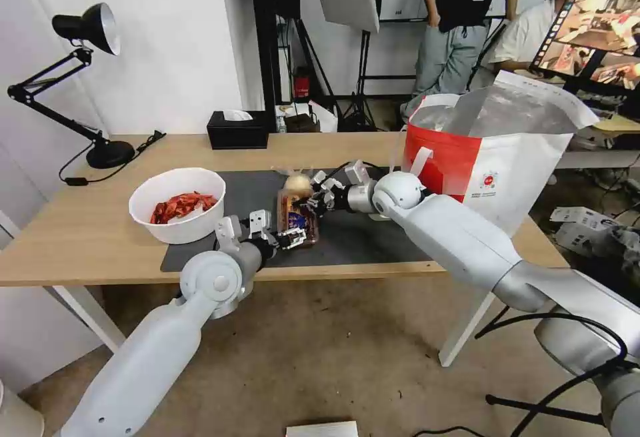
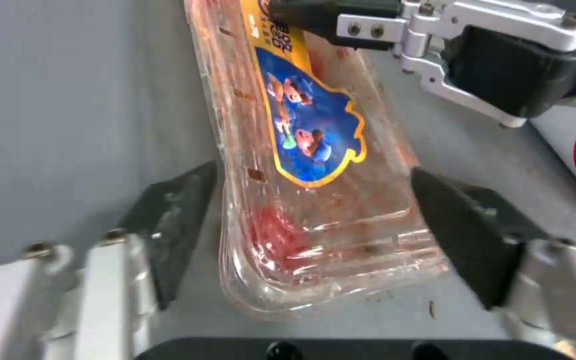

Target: Pick up the trash from the table and place it into the takeout bag.

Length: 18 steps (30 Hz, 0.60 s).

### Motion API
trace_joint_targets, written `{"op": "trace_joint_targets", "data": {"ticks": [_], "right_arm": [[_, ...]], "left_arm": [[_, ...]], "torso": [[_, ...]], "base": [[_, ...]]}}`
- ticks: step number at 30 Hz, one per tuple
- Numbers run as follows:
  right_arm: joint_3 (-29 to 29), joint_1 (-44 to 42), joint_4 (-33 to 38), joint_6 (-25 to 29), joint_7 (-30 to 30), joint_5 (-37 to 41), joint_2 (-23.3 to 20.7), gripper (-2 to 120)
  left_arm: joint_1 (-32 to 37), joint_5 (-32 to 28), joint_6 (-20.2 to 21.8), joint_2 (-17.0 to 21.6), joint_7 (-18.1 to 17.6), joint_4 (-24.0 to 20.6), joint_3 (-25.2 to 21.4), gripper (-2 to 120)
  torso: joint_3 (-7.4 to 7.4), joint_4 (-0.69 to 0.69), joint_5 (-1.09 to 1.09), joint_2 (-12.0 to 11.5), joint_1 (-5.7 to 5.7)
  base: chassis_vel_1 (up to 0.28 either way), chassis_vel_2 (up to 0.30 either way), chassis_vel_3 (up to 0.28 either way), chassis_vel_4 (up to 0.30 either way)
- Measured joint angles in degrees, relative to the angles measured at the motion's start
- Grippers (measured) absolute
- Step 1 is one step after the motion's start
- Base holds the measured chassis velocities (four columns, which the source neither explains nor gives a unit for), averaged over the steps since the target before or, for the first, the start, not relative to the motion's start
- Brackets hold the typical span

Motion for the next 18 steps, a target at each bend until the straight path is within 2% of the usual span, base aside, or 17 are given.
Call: {"op": "trace_joint_targets", "data": {"ticks": [2,4,7,8,11,13,18], "right_arm": [[0.1,-0.1,0.2,0.0,0.2,0.0,0.0,0],[0.1,-0.1,0.3,0.0,0.3,0.0,0.0,0],[0.2,-0.4,1.1,0.0,0.8,0.5,0.0,0],[0.2,-0.4,1.1,0.0,0.8,0.5,0.0,0],[0.3,-0.6,2.0,0.0,1.3,1.2,0.0,0],[0.3,-0.6,2.2,0.0,1.3,1.3,-0.1,0],[0.8,-0.9,2.7,-0.1,1.7,1.5,-0.5,0]], "left_arm": [[0.2,0.1,-0.3,0.0,-0.1,0.1,0.0,62],[0.3,0.2,-0.5,0.0,-0.1,0.1,0.0,59],[0.7,0.2,-1.4,0.3,-0.3,0.0,-0.3,43],[0.7,0.2,-1.4,0.3,-0.3,0.0,-0.3,43],[1.2,0.2,-1.9,0.4,-0.6,-0.2,-0.5,28],[1.3,0.2,-2.0,0.4,-0.8,-0.2,-0.6,25],[2.2,0.2,-2.4,0.4,-0.9,-0.5,-1.1,3]], "torso": [[0.0,0.0,0.0,0.0,0.0],[0.0,0.0,0.0,0.0,0.0],[0.0,0.0,0.0,0.0,0.0],[0.0,0.0,0.0,0.0,0.0],[0.0,0.0,0.0,0.0,0.0],[0.0,0.0,0.0,0.0,0.0],[0.0,0.0,0.0,0.0,0.0]], "base": [[0.0,0.0,0.0,0.0],[0.0,0.0,0.0,0.0],[0.0,0.0,0.0,0.0],[0.0,0.0,0.0,0.0],[0.0,0.0,0.0,0.0],[0.0,0.0,0.0,0.0],[0.0,0.0,0.0,0.0]]}}
